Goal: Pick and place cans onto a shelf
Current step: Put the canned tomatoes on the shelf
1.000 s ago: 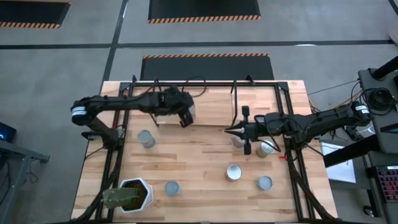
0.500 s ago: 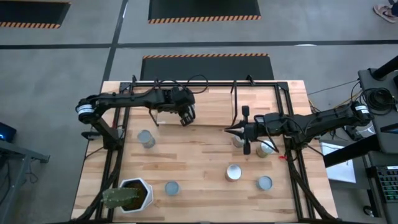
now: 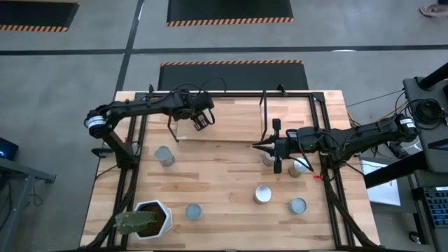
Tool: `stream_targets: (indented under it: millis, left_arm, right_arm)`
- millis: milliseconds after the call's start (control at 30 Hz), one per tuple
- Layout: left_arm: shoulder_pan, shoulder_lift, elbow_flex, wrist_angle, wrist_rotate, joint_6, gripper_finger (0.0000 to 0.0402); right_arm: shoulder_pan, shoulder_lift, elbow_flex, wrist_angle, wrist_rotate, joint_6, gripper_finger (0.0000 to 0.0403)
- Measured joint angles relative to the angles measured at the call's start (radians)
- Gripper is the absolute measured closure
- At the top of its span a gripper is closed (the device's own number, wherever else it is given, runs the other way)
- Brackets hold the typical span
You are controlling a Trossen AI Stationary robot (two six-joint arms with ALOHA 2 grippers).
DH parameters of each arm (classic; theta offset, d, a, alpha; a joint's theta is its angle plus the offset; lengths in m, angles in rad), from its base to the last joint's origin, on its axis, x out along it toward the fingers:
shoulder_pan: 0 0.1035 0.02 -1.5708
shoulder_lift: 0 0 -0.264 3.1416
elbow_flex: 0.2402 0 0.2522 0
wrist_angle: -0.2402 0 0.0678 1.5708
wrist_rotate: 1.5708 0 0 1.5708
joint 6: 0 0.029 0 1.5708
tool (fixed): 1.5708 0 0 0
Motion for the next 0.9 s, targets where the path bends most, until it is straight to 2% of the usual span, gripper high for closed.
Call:
stream_targets:
  millis: [333, 500, 633, 800, 900]
  left_arm:
    - [-0.011, -0.024, 0.046, -0.018, -0.001, 0.006, 0.0402]
    - [-0.009, -0.024, 0.033, -0.031, 0.078, 0.021, 0.0402]
    - [-0.001, -0.022, 0.0, -0.021, 0.08, 0.022, 0.0402]
    - [0.006, -0.024, -0.023, -0.003, 0.048, 0.017, 0.0402]
    - [0.009, -0.022, -0.023, -0.008, -0.012, 0.013, 0.0402]
  right_arm:
    - [0.0, 0.0, 0.0, -0.019, 0.028, 0.0, 0.039]
    - [0.0, 0.0, 0.0, -0.02, 0.028, 0.0, 0.039]
    - [0.0, 0.0, 0.0, -0.021, 0.028, 0.0, 0.039]
    - [0.0, 0.0, 0.0, -0.021, 0.028, 0.0, 0.039]
    - [0.0, 0.0, 0.0, -0.021, 0.028, 0.0, 0.039]
